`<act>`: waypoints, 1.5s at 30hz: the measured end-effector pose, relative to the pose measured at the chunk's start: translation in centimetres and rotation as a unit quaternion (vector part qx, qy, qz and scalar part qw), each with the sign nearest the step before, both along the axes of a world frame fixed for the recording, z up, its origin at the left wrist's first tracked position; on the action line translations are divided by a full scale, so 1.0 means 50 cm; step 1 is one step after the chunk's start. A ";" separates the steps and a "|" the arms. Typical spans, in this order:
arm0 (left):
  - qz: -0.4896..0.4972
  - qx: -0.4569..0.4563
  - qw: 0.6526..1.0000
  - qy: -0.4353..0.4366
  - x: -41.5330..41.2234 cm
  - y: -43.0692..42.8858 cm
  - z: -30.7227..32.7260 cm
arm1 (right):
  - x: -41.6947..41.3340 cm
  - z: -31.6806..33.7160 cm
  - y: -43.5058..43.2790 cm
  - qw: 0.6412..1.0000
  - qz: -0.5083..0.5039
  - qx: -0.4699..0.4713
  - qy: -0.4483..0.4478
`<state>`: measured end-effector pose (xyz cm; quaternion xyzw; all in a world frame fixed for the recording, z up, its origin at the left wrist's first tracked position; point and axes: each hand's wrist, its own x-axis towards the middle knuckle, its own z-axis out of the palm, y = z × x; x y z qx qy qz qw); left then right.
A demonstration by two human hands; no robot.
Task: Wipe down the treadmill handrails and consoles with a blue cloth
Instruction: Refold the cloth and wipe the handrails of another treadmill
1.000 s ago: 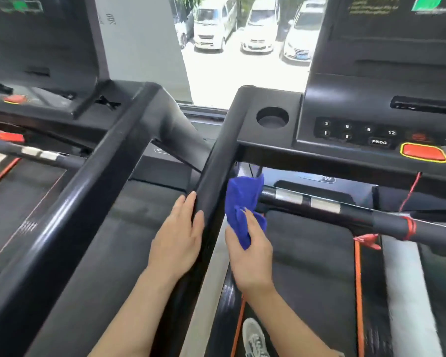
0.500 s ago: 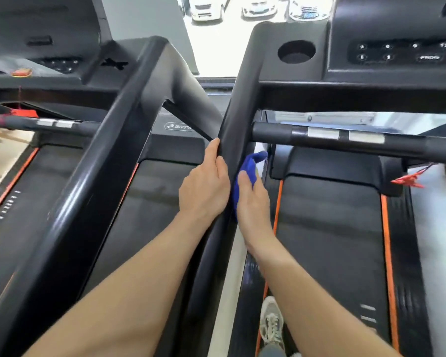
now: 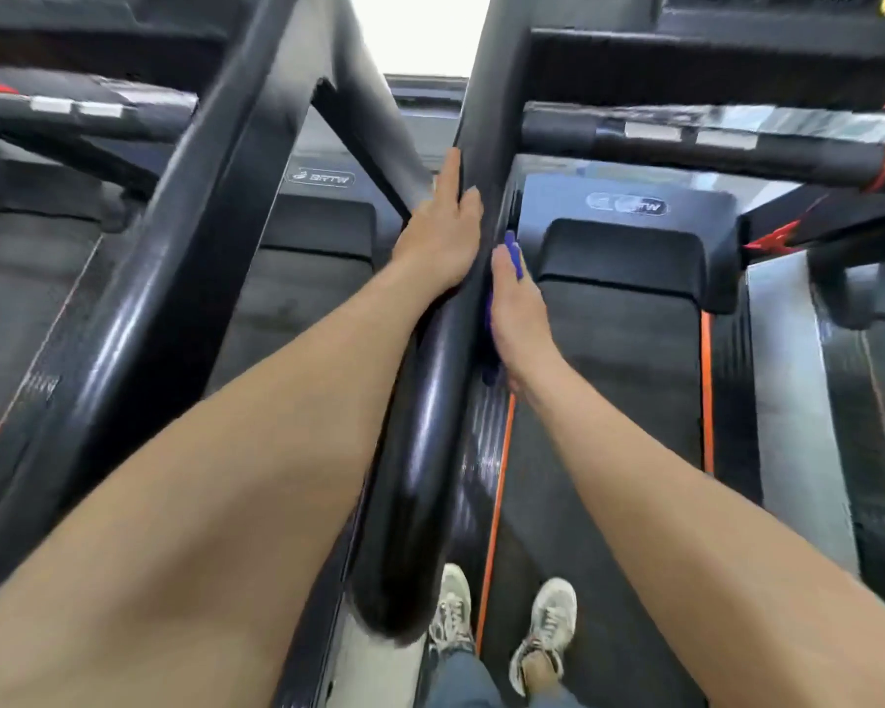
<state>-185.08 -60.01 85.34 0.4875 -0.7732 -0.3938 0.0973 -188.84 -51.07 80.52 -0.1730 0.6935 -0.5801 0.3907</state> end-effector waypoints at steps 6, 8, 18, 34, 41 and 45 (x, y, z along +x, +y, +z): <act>-0.022 0.126 0.981 0.146 0.155 0.101 -0.012 | 0.193 0.035 0.186 0.978 0.046 -0.031 0.204; 0.018 0.202 0.960 0.191 0.220 0.148 -0.010 | 0.223 0.031 0.230 0.915 0.129 -0.027 0.380; 0.180 0.211 0.936 0.215 0.349 0.267 -0.051 | 0.150 0.110 0.173 0.678 0.366 0.049 0.635; 0.164 0.322 0.906 0.220 0.463 0.303 -0.067 | 0.294 0.153 0.260 0.616 0.595 -0.005 0.516; 0.250 0.130 0.953 0.111 0.440 0.337 -0.116 | 0.125 0.119 0.210 0.663 0.477 0.058 0.574; 0.305 0.220 0.918 0.123 0.442 0.354 -0.131 | 0.207 0.073 0.237 0.826 0.331 0.011 0.456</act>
